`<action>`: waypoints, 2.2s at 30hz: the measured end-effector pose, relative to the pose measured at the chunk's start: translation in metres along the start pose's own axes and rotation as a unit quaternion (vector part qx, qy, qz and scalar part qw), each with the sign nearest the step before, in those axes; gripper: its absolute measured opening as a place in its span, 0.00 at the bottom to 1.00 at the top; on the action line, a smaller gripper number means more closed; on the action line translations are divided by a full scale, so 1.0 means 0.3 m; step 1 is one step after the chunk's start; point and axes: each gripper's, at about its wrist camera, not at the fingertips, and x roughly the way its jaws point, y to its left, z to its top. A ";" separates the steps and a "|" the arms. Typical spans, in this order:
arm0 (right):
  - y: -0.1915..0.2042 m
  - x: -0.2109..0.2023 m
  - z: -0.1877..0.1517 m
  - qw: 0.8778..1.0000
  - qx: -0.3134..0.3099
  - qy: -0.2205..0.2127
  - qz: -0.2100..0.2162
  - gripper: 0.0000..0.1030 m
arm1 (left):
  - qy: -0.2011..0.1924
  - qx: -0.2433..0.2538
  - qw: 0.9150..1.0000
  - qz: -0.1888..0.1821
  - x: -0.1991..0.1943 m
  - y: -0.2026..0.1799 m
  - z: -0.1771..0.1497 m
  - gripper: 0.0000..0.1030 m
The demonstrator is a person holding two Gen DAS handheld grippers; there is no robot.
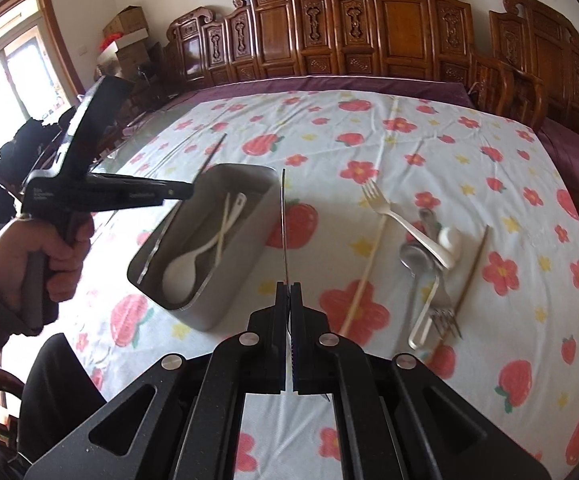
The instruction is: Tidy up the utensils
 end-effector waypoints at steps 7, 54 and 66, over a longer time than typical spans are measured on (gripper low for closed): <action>0.075 0.063 0.051 1.000 -0.006 0.003 0.008 0.02 | 0.010 0.005 1.000 -0.010 0.033 0.002 -0.015 0.05; 0.024 0.046 -0.004 0.998 -0.028 -0.030 -0.049 0.17 | -0.071 0.039 0.996 -0.020 -0.237 0.042 -0.142 0.15; -0.290 0.044 -0.037 0.997 -0.002 -0.008 -0.080 0.17 | -0.075 0.063 0.995 -0.034 -0.171 -0.160 -0.118 0.15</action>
